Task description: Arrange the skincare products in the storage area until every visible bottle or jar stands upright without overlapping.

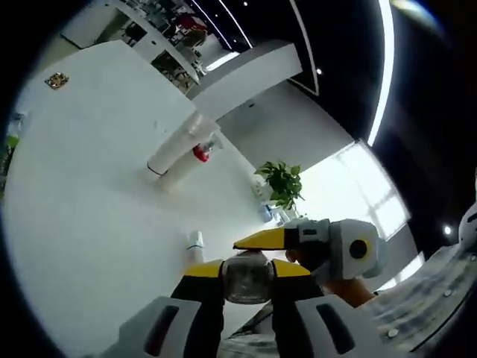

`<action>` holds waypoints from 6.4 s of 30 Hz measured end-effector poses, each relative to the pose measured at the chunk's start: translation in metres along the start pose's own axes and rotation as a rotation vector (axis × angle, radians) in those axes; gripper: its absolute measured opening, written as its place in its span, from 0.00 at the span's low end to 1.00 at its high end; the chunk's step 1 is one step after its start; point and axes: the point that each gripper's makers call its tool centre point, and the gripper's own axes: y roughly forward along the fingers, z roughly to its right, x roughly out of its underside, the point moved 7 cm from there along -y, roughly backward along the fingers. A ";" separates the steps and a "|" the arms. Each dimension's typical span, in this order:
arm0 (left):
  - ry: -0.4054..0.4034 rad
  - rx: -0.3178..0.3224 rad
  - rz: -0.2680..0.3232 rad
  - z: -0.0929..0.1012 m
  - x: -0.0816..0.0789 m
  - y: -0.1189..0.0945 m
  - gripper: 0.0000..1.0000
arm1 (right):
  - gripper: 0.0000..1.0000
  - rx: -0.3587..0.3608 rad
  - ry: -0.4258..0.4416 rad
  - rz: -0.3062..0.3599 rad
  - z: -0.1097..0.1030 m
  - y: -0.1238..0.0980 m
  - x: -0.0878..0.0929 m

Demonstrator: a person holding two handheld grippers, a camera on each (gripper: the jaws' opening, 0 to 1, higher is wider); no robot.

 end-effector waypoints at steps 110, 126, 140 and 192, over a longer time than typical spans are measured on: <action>0.426 0.112 -0.066 0.027 0.022 0.008 0.22 | 0.20 0.028 0.986 0.331 0.006 -0.023 -0.035; 0.363 -0.091 -0.039 -0.010 0.031 -0.022 0.33 | 0.20 0.117 0.839 0.285 0.027 0.000 -0.005; 0.255 -0.218 0.016 -0.014 0.048 -0.056 0.33 | 0.20 0.282 0.704 0.240 0.072 0.031 0.060; 0.107 -0.382 0.054 -0.025 0.067 -0.088 0.32 | 0.19 0.353 0.516 0.298 0.088 0.058 0.151</action>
